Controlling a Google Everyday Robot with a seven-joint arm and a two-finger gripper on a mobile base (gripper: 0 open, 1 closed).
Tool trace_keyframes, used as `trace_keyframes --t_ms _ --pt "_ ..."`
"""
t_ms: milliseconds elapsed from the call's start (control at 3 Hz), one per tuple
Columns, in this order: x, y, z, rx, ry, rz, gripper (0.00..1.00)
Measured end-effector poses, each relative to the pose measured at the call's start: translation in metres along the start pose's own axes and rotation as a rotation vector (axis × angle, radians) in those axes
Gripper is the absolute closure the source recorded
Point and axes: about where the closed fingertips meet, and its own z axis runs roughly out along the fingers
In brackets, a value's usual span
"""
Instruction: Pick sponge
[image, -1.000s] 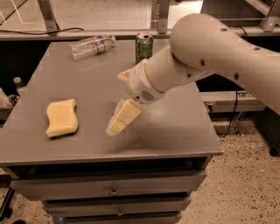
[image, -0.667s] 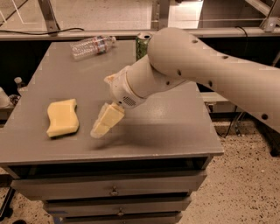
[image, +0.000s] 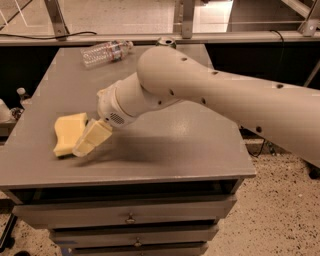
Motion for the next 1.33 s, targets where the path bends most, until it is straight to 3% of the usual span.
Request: trace_keyframes --t_ms 333,667,1333 --pt "-0.003 0.006 0.020 -0.010 -0.015 0.049 0.00" --pt "-0.003 0.011 0.030 -0.022 -0.022 0.084 0.16" --pt "-0.006 0.007 0.030 -0.018 -0.023 0.101 0.62"
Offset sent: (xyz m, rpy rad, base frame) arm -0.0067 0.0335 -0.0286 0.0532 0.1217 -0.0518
